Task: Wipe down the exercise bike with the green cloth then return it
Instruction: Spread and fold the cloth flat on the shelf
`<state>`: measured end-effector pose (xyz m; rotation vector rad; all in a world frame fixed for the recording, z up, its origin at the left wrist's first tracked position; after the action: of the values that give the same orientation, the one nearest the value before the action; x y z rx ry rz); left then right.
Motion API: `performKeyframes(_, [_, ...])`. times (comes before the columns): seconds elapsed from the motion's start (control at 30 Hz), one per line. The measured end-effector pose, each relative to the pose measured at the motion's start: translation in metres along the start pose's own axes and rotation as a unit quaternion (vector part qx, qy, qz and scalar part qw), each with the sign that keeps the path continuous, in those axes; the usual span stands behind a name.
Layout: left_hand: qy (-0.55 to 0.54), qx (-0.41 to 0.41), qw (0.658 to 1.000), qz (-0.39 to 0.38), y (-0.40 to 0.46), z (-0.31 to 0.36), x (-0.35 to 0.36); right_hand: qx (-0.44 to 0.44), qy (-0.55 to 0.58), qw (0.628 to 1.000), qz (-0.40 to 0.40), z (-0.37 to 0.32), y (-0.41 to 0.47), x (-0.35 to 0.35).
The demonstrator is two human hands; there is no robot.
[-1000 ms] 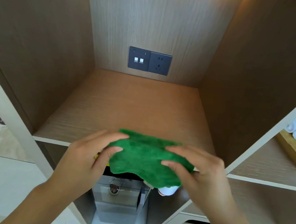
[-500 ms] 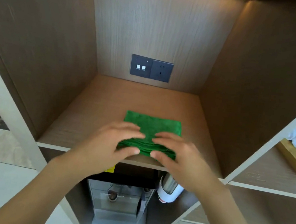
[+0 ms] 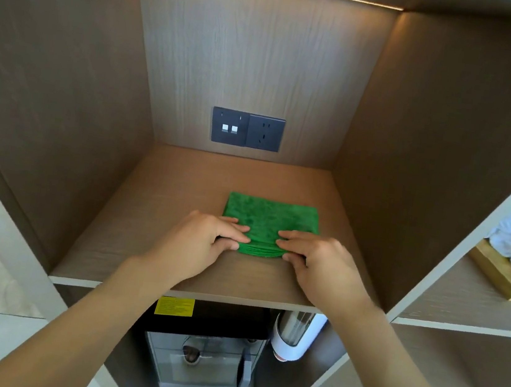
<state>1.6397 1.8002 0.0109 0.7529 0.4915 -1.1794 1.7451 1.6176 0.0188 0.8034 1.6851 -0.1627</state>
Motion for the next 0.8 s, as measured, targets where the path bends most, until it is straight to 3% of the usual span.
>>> performKeyframes(0.17, [0.020, 0.007, 0.999, -0.040, 0.053, -0.006, 0.013, 0.085, -0.080, 0.993, -0.017, 0.031, 0.040, -0.003])
performKeyframes(0.3, [0.026, 0.017, 0.999, -0.021, 0.084, -0.009, 0.022, 0.146, -0.108, 0.983, -0.020, 0.048, 0.064, -0.003])
performKeyframes(0.57, [0.066, 0.027, 0.997, -0.023, 0.136, -0.015, 0.035, 0.193, -0.218, 0.954, -0.070, 0.053, 0.084, -0.004])
performKeyframes(0.8, [0.082, 0.028, 0.996, -0.009, 0.165, -0.019, 0.041, 0.178, -0.151, 0.966, -0.108, 0.077, 0.101, 0.015])
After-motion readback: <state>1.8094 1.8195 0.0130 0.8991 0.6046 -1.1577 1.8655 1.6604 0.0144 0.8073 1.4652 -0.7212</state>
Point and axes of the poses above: each hand's wrist, its own y-axis towards the middle knuckle, its own x-axis out of the palm, z = x × y, the point moved 7 cm from there along y, towards the middle knuckle, and after that the axes turned 6 degrees about -y, right-handed, at the moved point
